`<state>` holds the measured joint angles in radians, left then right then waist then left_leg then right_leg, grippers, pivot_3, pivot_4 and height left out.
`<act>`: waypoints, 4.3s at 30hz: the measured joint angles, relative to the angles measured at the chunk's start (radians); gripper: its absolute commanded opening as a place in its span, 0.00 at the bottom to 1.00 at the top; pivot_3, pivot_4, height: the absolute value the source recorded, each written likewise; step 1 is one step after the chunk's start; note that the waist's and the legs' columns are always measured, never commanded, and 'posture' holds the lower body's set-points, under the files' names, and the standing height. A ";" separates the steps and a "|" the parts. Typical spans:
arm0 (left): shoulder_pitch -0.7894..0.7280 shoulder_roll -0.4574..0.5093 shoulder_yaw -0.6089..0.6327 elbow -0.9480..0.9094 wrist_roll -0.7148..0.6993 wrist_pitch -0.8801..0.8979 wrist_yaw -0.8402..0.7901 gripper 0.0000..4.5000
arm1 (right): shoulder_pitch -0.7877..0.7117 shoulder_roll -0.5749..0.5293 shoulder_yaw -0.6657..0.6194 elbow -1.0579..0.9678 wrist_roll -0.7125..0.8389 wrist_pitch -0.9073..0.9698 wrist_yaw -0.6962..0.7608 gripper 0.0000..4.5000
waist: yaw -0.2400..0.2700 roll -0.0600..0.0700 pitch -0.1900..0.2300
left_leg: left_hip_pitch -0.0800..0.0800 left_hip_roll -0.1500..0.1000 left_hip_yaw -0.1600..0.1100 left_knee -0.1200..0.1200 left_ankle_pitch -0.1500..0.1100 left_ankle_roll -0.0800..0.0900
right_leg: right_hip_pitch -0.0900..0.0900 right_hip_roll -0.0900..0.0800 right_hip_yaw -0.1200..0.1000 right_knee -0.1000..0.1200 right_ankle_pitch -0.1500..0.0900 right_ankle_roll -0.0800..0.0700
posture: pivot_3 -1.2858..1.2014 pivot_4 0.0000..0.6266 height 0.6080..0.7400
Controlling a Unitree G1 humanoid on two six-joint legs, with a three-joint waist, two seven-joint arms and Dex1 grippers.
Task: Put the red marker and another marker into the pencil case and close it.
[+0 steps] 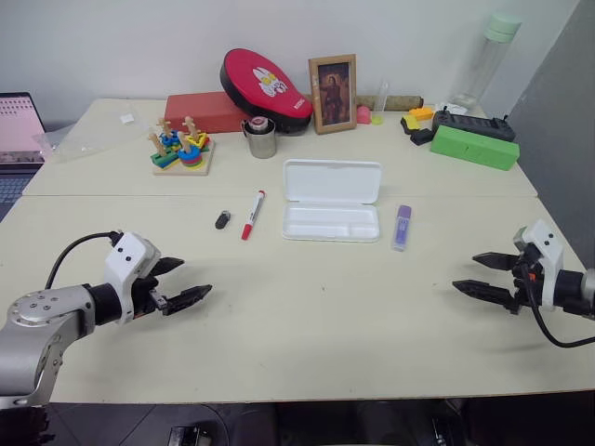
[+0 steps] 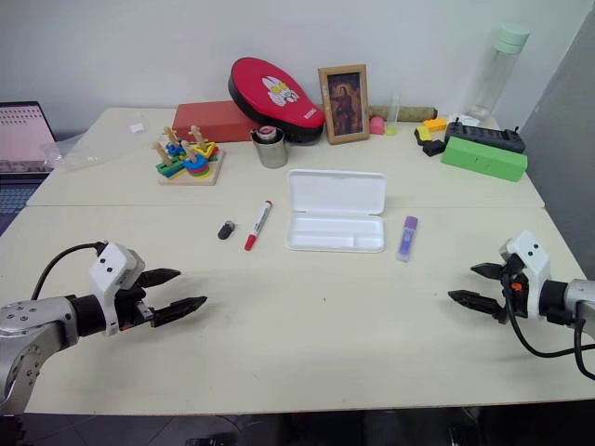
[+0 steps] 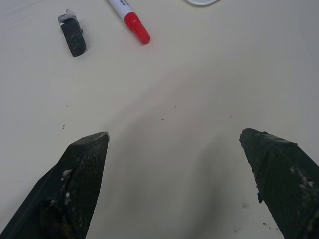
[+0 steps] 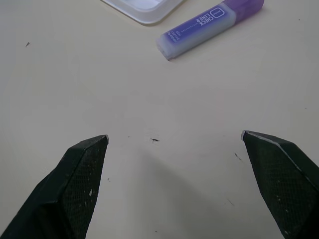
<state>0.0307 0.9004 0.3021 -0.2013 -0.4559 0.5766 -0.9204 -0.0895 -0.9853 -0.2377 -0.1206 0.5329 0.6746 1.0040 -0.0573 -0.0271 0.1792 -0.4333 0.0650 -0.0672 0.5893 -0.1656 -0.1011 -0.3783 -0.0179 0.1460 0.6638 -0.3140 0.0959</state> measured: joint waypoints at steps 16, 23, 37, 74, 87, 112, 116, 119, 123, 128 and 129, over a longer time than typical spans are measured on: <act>0.017 0.000 -0.001 0.004 0.033 -0.002 -0.003 0.99 | -0.009 0.011 0.005 0.000 -0.003 -0.011 0.006 1.00 | 0.000 0.000 0.000 | 0.000 0.000 0.000 0.000 0.000 0.000 | 0.000 0.000 0.000 0.001 0.000 0.001 | 0.52 0.24 1.00; -0.005 -0.009 -0.009 -0.008 0.034 0.000 0.015 0.99 | -0.136 0.074 0.079 -0.001 -0.001 -0.011 0.022 1.00 | -0.006 0.000 0.000 | 0.000 0.000 0.000 0.002 0.000 0.000 | 0.000 0.000 0.000 0.002 0.001 0.001 | 0.52 0.24 1.00; -0.335 -0.393 -0.313 -0.070 0.029 -0.053 0.129 0.99 | -0.703 0.433 0.508 0.447 -0.271 -0.183 0.058 1.00 | 0.003 0.000 0.001 | 0.000 -0.001 -0.004 0.003 0.000 0.000 | 0.004 0.002 -0.002 0.002 0.006 0.000 | 0.52 0.24 1.00; -0.403 -0.416 -0.268 -0.052 -0.012 -0.062 0.212 1.00 | -0.795 0.518 0.560 0.685 -0.510 -0.418 0.240 0.00 | -0.005 0.002 0.002 | 0.001 -0.001 -0.010 0.005 0.001 0.000 | 0.004 0.003 -0.007 0.013 0.004 -0.002 | 0.52 0.24 1.00; -0.160 -0.250 -0.088 -0.175 -0.111 0.051 0.182 1.00 | -0.475 0.444 0.624 0.141 -0.473 -0.245 0.255 0.09 | -0.002 0.002 0.003 | 0.001 -0.001 -0.013 0.006 0.001 -0.001 | 0.005 0.003 -0.011 0.015 0.000 -0.004 | 0.52 0.24 1.00; -0.502 -0.318 -0.302 0.419 0.194 -0.034 0.268 0.96 | -0.554 0.516 0.292 -0.149 -0.114 -0.005 -0.039 1.00 | 0.008 0.003 0.003 | 0.001 -0.001 -0.017 0.004 0.001 -0.001 | 0.005 0.003 -0.016 0.016 0.000 -0.005 | 0.52 0.24 1.00; -0.568 -0.348 -0.317 0.510 0.229 -0.068 0.265 0.82 | -0.555 0.513 0.290 -0.160 -0.104 -0.003 -0.068 1.00 | 0.010 0.003 0.003 | 0.001 -0.001 -0.018 0.005 0.001 -0.001 | 0.005 0.003 -0.017 0.016 0.000 -0.005 | 0.52 0.24 1.00; -0.594 -0.365 -0.316 0.551 0.245 -0.086 0.264 0.68 | -0.555 0.504 0.290 -0.160 -0.099 -0.007 -0.075 1.00 | 0.011 0.003 0.003 | 0.001 -0.001 -0.018 0.005 0.001 -0.001 | 0.006 0.003 -0.017 0.016 0.000 -0.005 | 0.52 0.24 1.00; -0.615 -0.389 -0.316 0.571 0.263 -0.090 0.269 0.51 | -0.555 0.496 0.290 -0.158 -0.091 -0.014 -0.082 1.00 | 0.016 0.003 0.003 | 0.001 -0.001 -0.018 0.005 0.001 -0.001 | 0.006 0.003 -0.017 0.016 0.000 -0.005 | 0.52 0.24 1.00; -0.623 -0.403 -0.314 0.588 0.271 -0.105 0.273 0.30 | -0.555 0.490 0.290 -0.143 -0.088 -0.031 -0.089 1.00 | 0.017 0.003 0.003 | 0.001 -0.001 -0.018 0.005 0.001 -0.001 | 0.006 0.003 -0.017 0.016 0.000 -0.005 | 0.52 0.24 1.00; -0.624 -0.406 -0.312 0.590 0.274 -0.107 0.274 0.26 | -0.556 0.490 0.290 -0.141 -0.087 -0.033 -0.090 1.00 | 0.017 0.003 0.003 | 0.001 -0.001 -0.018 0.005 0.001 -0.001 | 0.006 0.003 -0.017 0.016 0.000 -0.005 | 0.52 0.24 1.00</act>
<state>-0.5932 0.4944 -0.0102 0.3891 -0.1819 0.4692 -0.6460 -0.6457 -0.4956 0.0526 -0.2614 0.4457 0.6421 0.9142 -0.0407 -0.0245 0.1823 -0.4327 0.0642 -0.0855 0.5939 -0.1645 -0.1018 -0.3726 -0.0148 0.1287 0.6797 -0.3141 0.0905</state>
